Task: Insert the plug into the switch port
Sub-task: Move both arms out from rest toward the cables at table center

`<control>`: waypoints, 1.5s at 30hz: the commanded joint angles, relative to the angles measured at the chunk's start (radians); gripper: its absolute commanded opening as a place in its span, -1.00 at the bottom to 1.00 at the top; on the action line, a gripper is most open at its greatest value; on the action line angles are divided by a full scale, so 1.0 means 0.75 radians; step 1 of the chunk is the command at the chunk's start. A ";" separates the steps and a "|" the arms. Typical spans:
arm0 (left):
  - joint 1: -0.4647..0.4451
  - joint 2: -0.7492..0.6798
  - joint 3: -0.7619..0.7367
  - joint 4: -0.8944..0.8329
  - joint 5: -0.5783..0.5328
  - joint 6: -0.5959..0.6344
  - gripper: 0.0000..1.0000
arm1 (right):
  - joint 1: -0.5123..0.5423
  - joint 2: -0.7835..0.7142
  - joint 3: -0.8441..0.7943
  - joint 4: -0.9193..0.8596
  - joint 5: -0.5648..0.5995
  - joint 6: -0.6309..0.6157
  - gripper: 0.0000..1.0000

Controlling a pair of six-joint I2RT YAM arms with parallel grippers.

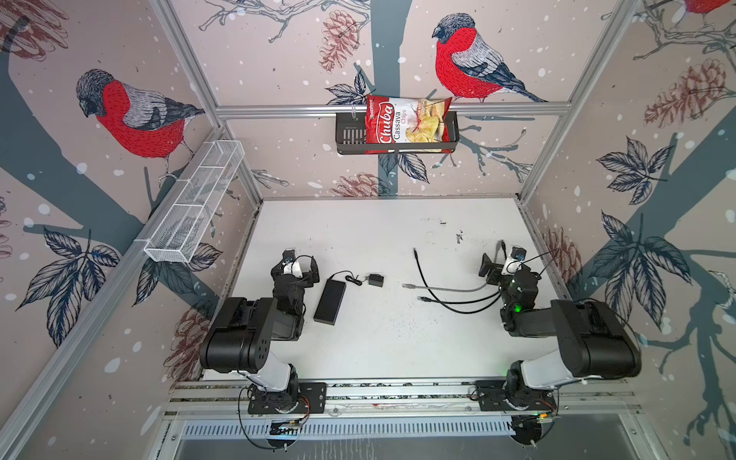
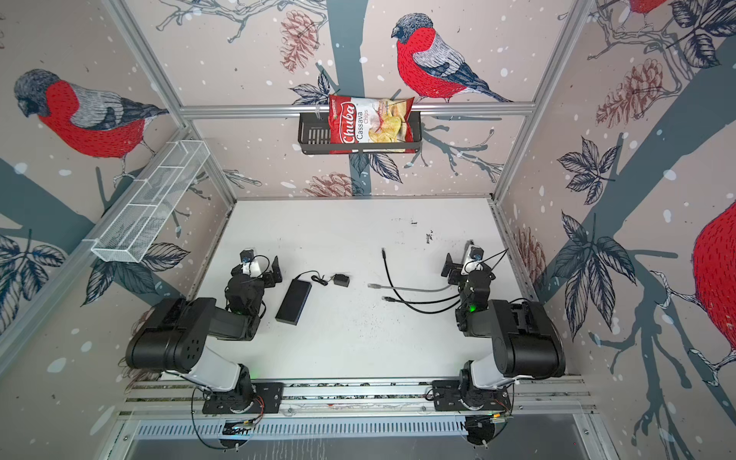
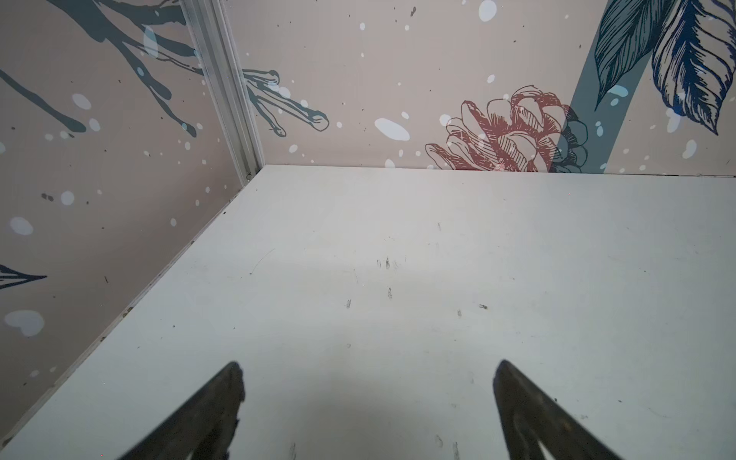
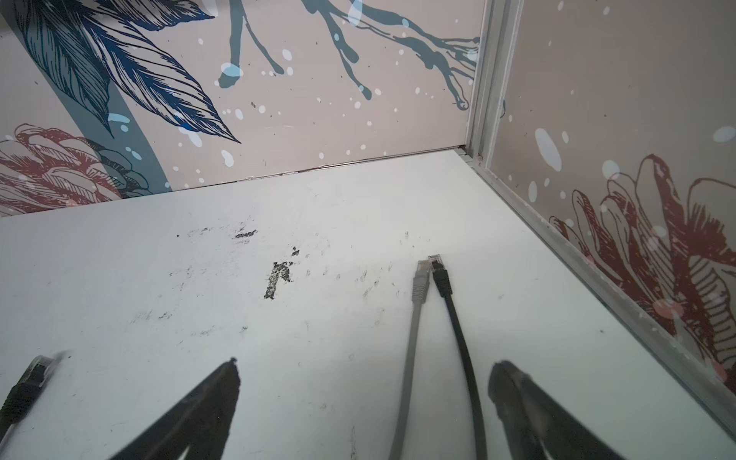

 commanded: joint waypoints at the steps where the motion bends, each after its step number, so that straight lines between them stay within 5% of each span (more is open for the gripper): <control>1: 0.002 0.001 0.006 0.084 -0.002 0.006 0.93 | 0.000 0.001 0.005 0.058 0.012 0.009 0.99; 36: 0.001 -0.002 0.004 0.089 0.024 0.014 0.92 | 0.000 -0.005 0.000 0.067 0.016 0.007 0.99; 41: 0.000 -0.064 -0.029 0.099 -0.028 -0.003 0.93 | 0.000 -0.104 0.173 -0.316 0.058 0.025 0.99; 45: 0.000 -0.188 0.024 -0.107 -0.097 -0.029 0.92 | 0.020 -0.176 0.277 -0.546 0.097 0.074 0.99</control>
